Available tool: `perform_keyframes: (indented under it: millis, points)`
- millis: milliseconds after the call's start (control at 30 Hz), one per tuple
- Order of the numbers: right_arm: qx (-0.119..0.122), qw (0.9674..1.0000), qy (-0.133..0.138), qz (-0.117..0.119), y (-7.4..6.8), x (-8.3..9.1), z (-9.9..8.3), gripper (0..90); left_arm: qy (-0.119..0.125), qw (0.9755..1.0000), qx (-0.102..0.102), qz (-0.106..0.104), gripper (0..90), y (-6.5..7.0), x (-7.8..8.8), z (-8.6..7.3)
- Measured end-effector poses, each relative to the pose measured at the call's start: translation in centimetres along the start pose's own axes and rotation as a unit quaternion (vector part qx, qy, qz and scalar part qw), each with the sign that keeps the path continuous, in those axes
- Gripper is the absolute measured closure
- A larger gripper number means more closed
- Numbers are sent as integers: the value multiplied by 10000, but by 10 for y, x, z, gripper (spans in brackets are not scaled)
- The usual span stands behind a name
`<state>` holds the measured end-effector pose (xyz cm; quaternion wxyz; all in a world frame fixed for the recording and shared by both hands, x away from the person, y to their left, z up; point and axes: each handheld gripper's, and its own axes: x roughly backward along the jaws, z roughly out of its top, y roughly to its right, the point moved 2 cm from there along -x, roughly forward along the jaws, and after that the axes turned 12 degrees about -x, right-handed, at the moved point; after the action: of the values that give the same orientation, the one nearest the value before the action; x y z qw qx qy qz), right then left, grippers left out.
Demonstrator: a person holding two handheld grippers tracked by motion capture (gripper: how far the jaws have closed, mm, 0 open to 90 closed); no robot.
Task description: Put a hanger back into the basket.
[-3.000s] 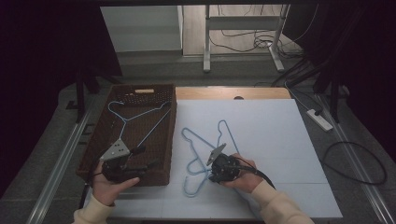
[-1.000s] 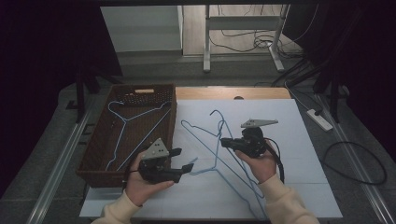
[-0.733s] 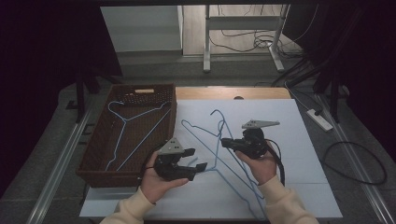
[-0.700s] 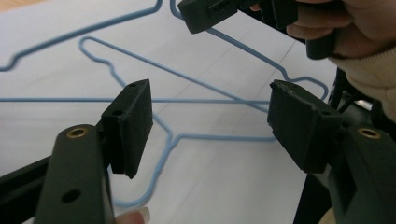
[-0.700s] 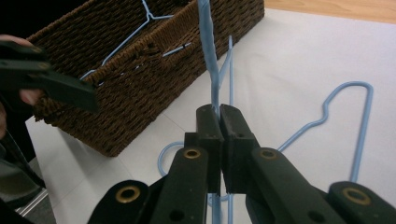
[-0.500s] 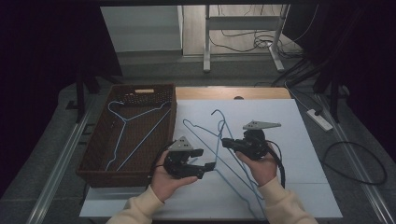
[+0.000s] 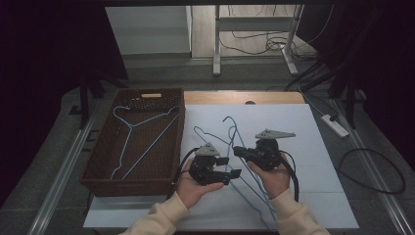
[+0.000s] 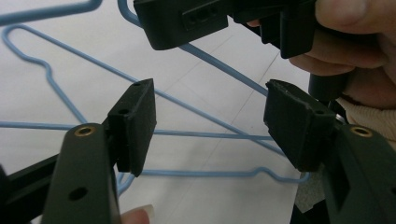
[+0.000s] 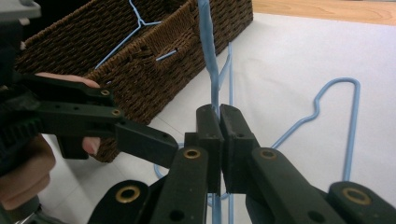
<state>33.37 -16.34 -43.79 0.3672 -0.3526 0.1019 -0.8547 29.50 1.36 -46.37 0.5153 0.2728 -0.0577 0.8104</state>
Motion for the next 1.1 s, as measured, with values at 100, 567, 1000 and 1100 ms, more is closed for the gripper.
perform_keyframes:
  millis: [100,567,1000,1100]
  points:
    - [-10,10000,24,-15,0,1,0,877,11,10000,38,-60,362,0,-3,1]
    - [-82,9997,236,-64,1,7,-2,877,203,9990,293,-252,441,0,-21,10]
    - [-124,9985,496,-193,6,15,-4,877,325,9950,653,-685,774,-6,-33,14]
    - [-161,9978,584,-257,9,18,-4,876,326,9947,693,-691,890,-9,-32,13]
